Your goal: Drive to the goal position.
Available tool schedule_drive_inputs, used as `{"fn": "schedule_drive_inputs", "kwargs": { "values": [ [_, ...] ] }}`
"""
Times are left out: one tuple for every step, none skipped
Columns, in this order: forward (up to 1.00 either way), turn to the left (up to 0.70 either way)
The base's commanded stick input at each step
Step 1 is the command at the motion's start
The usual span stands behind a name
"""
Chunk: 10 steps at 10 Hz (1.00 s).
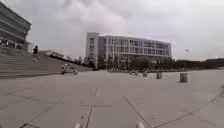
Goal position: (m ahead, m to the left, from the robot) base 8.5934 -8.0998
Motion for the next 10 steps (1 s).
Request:
{"fn": "schedule_drive_inputs", "kwargs": {
  "values": [
    [0.5, -0.24],
    [0.5, -0.18],
    [0.5, -0.09],
    [0.5, -0.02],
    [0.5, 0.0],
    [0.5, 0.0],
    [0.5, 0.0],
    [0.5, 0.0],
    [0.5, 0.0],
    [0.5, 0.0]
  ]
}}
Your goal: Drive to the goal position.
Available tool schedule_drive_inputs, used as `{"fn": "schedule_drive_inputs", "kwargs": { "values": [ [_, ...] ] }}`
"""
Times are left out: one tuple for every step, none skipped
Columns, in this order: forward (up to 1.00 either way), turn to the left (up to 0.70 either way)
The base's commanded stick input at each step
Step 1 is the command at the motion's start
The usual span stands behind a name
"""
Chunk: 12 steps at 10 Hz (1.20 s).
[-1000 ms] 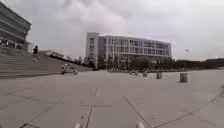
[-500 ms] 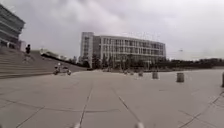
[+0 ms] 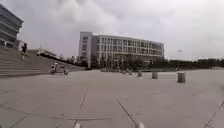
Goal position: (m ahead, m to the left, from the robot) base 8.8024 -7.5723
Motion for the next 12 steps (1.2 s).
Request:
{"fn": "schedule_drive_inputs", "kwargs": {
  "values": [
    [0.5, 0.0],
    [0.5, 0.0],
    [0.5, 0.0],
    [0.5, 0.0],
    [0.5, 0.0],
    [0.5, 0.0],
    [0.5, -0.01],
    [0.5, -0.02],
    [0.5, -0.11],
    [0.5, -0.2],
    [0.5, -0.23],
    [0.5, -0.25]
  ]
}}
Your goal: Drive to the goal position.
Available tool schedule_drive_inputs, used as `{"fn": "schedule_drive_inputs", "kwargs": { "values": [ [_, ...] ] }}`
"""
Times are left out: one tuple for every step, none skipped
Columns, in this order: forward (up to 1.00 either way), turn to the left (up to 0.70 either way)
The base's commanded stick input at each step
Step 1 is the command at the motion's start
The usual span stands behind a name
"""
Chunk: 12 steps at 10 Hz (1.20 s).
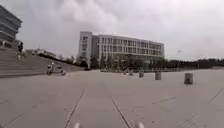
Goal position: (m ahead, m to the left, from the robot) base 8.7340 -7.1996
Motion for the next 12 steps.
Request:
{"fn": "schedule_drive_inputs", "kwargs": {
  "values": [
    [0.5, -0.25],
    [0.5, -0.25],
    [0.5, -0.25],
    [0.5, -0.25],
    [0.5, -0.25],
    [0.5, -0.25],
    [0.5, -0.25],
    [0.5, -0.25],
    [0.5, -0.25],
    [0.5, -0.25],
    [0.5, -0.25],
    [0.5, -0.25]
  ]
}}
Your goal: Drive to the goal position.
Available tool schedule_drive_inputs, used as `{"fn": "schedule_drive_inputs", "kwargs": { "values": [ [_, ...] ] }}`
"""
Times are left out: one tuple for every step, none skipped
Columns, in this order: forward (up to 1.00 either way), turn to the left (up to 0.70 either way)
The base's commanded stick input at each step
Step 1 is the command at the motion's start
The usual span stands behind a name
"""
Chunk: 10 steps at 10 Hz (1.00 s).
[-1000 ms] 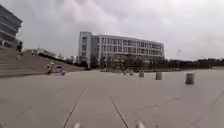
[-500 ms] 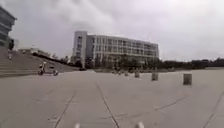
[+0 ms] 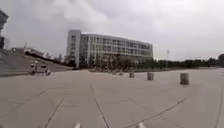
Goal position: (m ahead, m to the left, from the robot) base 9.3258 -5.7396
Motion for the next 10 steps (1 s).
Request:
{"fn": "schedule_drive_inputs", "kwargs": {
  "values": [
    [0.5, -0.25],
    [0.5, -0.25],
    [0.5, -0.25],
    [0.5, -0.25],
    [0.5, -0.25],
    [0.5, -0.25],
    [0.5, -0.25],
    [0.5, -0.25],
    [0.5, -0.25],
    [0.5, -0.25]
  ]
}}
